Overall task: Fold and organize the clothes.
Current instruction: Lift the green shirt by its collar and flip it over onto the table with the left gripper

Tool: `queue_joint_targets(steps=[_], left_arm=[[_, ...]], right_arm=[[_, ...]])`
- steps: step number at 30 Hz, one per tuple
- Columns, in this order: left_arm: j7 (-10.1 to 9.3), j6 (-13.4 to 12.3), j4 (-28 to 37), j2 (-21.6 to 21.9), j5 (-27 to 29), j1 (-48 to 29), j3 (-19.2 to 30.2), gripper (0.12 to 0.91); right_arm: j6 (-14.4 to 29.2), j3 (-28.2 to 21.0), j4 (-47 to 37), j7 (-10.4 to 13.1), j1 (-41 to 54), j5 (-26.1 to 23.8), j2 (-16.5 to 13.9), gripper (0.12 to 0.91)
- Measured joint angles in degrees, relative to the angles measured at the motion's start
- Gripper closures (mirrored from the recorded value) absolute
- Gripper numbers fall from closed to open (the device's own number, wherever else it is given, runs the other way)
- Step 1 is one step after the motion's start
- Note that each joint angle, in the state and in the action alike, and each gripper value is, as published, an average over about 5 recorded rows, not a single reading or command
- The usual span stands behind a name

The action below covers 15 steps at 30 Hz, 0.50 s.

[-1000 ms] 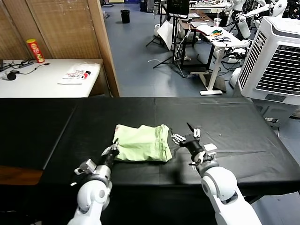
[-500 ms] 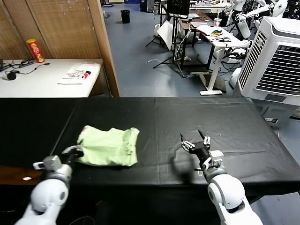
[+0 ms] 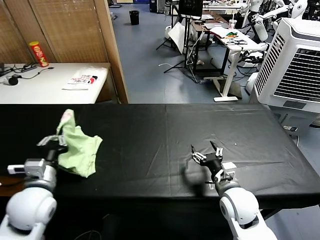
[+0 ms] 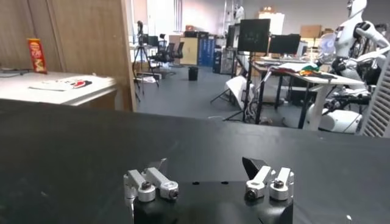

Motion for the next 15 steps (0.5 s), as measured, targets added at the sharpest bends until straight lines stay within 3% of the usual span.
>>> queue_joint_targets(steps=[8,13,15], left_arm=[[0.38,-2.2,6.9,-11.5,4.4,-5.1,15.9,0.88],[1.04,-2.3,10.6,-19.7,7.8,-6.2,22.9,0.88],[1.82,-2.0,10.8,-21.8,8.9,-6.0,25.1,0.844]], right_arm=[[-0.1,2.0,2.1,-0.5,-2.9,2.6,-0.7,0.227],[-0.9,3.4,3.2,-0.5,-4.1,5.2,-1.7,0.227],[-1.4,3.8,3.4,-0.6,-4.3,6.2,-2.2,0.227]])
